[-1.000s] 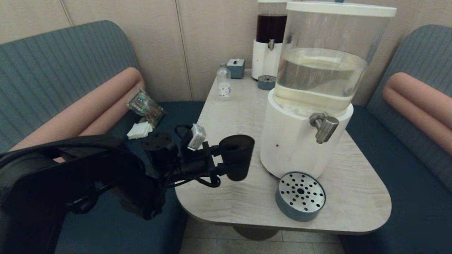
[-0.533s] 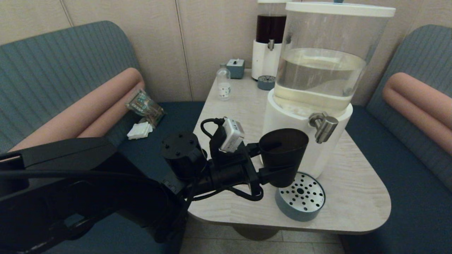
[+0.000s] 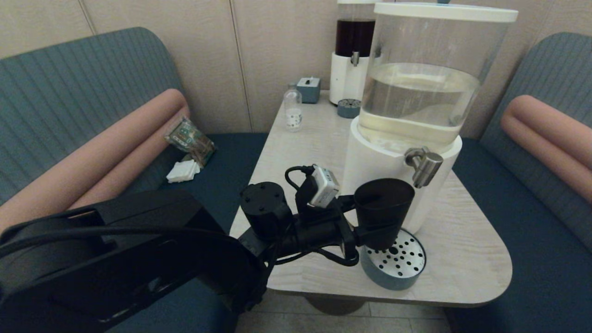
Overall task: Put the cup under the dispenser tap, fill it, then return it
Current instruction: Place it under the water dispenser
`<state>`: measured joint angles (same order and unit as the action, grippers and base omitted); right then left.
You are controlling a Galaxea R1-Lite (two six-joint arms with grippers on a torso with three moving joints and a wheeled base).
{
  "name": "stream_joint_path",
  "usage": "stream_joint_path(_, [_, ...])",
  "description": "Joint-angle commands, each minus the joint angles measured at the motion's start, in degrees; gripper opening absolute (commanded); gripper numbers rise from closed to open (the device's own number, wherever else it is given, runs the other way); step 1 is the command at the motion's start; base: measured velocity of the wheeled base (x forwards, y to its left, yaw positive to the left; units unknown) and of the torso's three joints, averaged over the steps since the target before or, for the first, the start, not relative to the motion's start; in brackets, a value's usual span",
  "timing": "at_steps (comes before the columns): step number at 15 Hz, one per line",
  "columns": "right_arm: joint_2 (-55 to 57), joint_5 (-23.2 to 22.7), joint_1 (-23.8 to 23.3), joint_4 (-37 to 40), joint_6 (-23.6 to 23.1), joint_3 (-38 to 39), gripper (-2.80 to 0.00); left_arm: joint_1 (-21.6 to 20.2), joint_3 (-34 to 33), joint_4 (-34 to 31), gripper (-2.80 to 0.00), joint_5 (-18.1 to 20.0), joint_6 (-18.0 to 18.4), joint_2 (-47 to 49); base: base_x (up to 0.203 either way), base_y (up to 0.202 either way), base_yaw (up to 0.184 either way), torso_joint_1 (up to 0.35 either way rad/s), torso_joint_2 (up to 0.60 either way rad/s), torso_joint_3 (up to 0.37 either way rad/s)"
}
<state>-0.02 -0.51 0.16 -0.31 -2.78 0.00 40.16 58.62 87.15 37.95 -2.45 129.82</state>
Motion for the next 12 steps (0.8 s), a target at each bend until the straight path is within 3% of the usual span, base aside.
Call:
stream_joint_path(1, [-0.06, -0.02, 0.02, -0.04, -0.03, 0.18, -2.8, 0.04, 3.81, 0.51, -2.8, 0.29, -0.16, 5.11, 0.0, 0.0, 0.0, 0.0, 0.0, 0.0])
stream_joint_path(7, [0.02, -0.02, 0.02, -0.04, -0.03, 0.18, -2.8, 0.33, 12.97, 0.51, -2.8, 0.46, -0.79, 13.49, 0.0, 0.0, 0.0, 0.0, 0.0, 0.0])
stream_joint_path(12, [0.02, -0.02, 0.02, -0.04, -0.03, 0.18, -2.8, 0.54, 13.62, 0.51, -2.8, 0.58, -0.71, 14.59, 0.0, 0.0, 0.0, 0.0, 0.0, 0.0])
